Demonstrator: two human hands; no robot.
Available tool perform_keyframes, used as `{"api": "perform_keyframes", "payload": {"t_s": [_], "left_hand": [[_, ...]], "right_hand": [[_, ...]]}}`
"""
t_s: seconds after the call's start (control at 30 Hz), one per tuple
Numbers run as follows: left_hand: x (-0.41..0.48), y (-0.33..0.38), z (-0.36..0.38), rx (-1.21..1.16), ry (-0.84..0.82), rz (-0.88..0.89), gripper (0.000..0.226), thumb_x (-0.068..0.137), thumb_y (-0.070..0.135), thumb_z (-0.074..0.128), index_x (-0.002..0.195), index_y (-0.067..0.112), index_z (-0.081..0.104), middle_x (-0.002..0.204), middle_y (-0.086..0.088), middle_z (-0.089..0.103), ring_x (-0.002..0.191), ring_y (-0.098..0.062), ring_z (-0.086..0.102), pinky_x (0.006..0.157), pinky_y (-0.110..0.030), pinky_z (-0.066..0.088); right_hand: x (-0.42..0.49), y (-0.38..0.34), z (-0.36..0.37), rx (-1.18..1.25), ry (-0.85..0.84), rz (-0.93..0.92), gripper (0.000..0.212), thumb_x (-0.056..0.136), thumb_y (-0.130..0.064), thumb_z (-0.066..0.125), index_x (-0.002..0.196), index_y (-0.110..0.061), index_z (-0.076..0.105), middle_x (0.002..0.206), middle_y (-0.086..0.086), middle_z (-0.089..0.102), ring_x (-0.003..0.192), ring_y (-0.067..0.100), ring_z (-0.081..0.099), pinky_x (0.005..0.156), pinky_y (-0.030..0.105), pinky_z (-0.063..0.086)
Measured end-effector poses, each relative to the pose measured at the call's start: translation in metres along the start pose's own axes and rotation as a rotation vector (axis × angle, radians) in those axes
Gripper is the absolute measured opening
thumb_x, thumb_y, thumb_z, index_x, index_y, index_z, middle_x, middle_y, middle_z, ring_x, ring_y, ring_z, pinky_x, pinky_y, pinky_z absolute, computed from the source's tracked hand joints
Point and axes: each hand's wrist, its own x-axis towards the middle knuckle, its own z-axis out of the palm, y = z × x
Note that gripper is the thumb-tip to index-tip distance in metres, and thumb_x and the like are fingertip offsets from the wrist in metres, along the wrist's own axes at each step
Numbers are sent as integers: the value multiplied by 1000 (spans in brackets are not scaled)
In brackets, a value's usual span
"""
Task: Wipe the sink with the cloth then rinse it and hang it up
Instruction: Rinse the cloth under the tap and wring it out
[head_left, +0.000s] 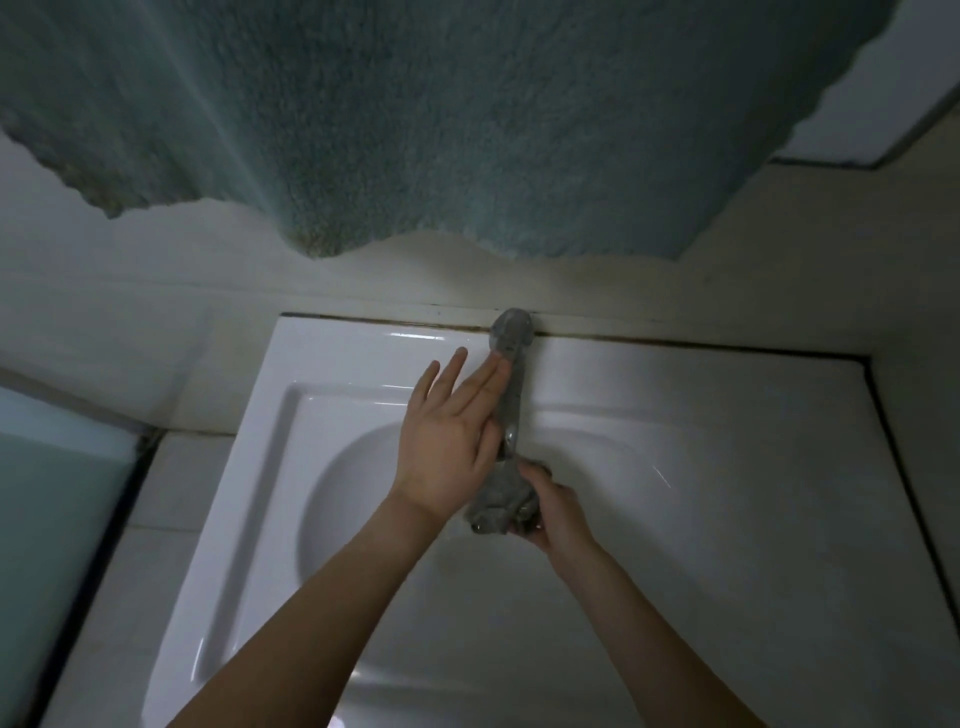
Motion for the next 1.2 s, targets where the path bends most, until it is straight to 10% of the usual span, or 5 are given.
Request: {"api": "perform_keyframes", "payload": {"t_s": [0.33,0.47,0.57,0.77,1.2], "left_hand": [[-28,16,-50,-619,-87,-270,35,90,32,53,123,25,62,125,11,64,118,-8,56,103,-11,36],[-47,32,-57,-1224,-564,-589,50,77,61,60,110,23,64,117,-7,67,118,-30,59,106,-53,43],[-51,36,-61,-1475,-819,-531,57,84,57,55,125,17,60,127,-11,66,119,-33,61,92,-50,50],[-52,38,-64,-1438,-712,-579,22,84,25,67,81,4,64,86,-20,65,92,-35,69,79,-38,57],[-62,30,-50,-1287,-506,-821,19,88,-1,61,91,10,45,56,-12,52,43,-13,52,46,-17,45]], "right_hand": [[-86,-4,-37,201,-406,158,22,80,-5,71,102,1,73,102,26,73,106,50,62,98,69,43],[-119,-4,-27,147,-603,175,74,46,2,92,113,4,61,100,25,69,89,38,68,66,42,59],[-152,-11,-8,81,-708,170,57,53,2,89,103,4,60,91,21,61,72,25,67,53,29,54],[-149,-3,8,-150,-687,211,26,77,-14,74,101,-7,66,92,13,70,73,13,65,64,22,53],[-135,34,35,-623,-382,-277,9,82,-2,62,87,-10,61,55,-2,61,45,11,57,43,22,45]]}}
